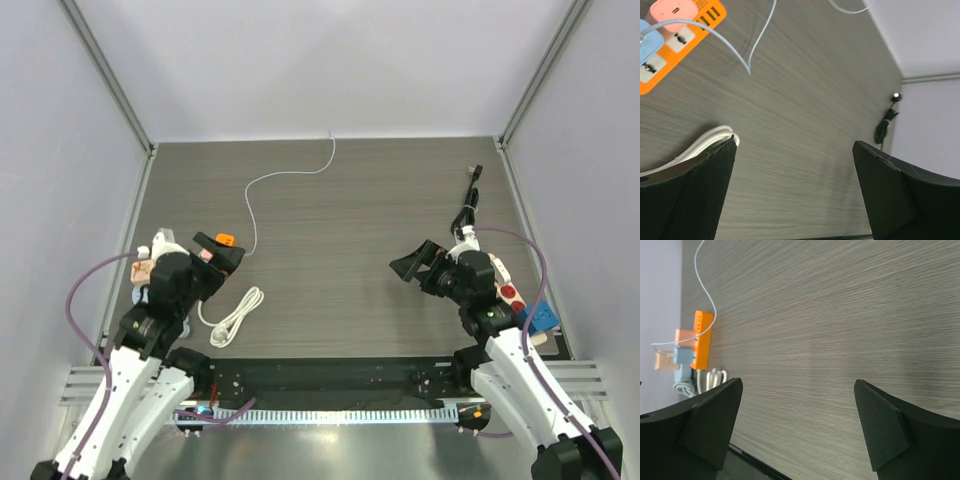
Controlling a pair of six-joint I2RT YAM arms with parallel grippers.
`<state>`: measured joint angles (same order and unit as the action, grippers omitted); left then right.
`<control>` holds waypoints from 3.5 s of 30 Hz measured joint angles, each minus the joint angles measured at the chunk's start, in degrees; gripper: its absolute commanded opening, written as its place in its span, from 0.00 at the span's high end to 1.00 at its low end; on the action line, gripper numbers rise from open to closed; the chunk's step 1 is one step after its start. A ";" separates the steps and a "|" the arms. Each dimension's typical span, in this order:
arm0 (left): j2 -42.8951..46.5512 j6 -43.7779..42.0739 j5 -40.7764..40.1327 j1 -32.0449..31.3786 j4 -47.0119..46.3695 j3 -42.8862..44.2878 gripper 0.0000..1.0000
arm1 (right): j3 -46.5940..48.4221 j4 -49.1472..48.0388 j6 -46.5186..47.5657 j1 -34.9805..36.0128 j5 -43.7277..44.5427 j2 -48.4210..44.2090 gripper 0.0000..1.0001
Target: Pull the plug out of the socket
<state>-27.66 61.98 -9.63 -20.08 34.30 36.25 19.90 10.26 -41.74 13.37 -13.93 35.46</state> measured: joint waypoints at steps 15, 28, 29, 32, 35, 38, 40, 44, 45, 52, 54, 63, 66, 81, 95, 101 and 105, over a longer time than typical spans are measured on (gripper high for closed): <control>-21.66 -11.50 4.09 3.98 10.60 12.13 0.00 | 8.74 -11.39 4.94 0.00 -1.36 9.53 0.00; -30.62 -18.97 18.45 27.69 8.61 15.04 0.05 | 34.67 -36.26 2.82 14.14 -4.22 57.09 0.00; -30.88 -19.04 21.18 30.45 7.10 14.58 0.06 | 37.20 -37.99 2.91 15.41 -4.31 59.63 0.00; -31.71 -19.08 27.50 36.15 4.66 13.97 0.08 | 40.54 -42.42 3.50 18.99 -4.28 64.94 0.00; -33.97 -20.74 30.25 38.73 3.52 14.45 0.08 | 41.48 -44.11 5.03 23.06 -4.31 69.77 0.00; -37.75 -23.47 29.22 38.95 4.09 16.98 0.10 | 41.46 -43.60 6.64 26.36 -4.94 73.79 0.00; -39.43 -24.55 27.89 38.97 3.30 17.75 0.17 | 41.31 -42.23 8.09 27.85 -5.07 74.86 0.00; -43.15 -26.34 25.73 38.97 0.76 17.75 0.20 | 41.27 -41.24 11.72 28.17 -4.26 74.73 0.00; -44.24 -26.77 25.44 38.97 0.28 17.75 0.19 | 41.27 -41.03 12.81 28.02 -3.74 74.73 0.00; -47.23 -29.59 23.39 38.69 -1.55 17.97 0.18 | 41.29 -37.81 17.90 27.47 -0.72 74.73 0.00; -47.65 -30.82 22.40 37.77 -1.25 19.17 0.18 | 41.29 -37.79 18.10 27.50 -0.52 74.73 0.00; -54.49 -38.75 20.06 31.47 1.53 29.49 0.13 | 41.29 -37.79 19.21 27.50 -0.68 74.73 0.00; -56.85 -41.05 19.37 30.56 2.25 30.40 0.18 | 41.29 -37.57 20.02 27.50 -0.48 74.73 0.00; -59.49 -47.43 11.23 23.23 6.84 30.40 0.34 | 41.29 -37.38 20.85 27.50 -0.55 74.73 0.00; -60.81 -48.11 8.28 22.05 7.98 30.36 0.41 | 41.29 -36.96 20.87 27.50 -0.50 74.73 0.00; -62.49 -48.11 8.22 21.24 8.11 30.36 0.46 | 41.33 -36.24 20.87 27.50 -0.33 74.73 0.00; -63.91 -48.11 7.72 19.52 8.79 30.34 0.46 | 41.57 -35.82 20.83 27.50 -0.28 74.73 0.00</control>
<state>-91.57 13.87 -1.91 -0.56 43.09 66.59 61.47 -25.56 -20.91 40.86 -14.22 110.19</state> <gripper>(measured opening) 0.540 0.996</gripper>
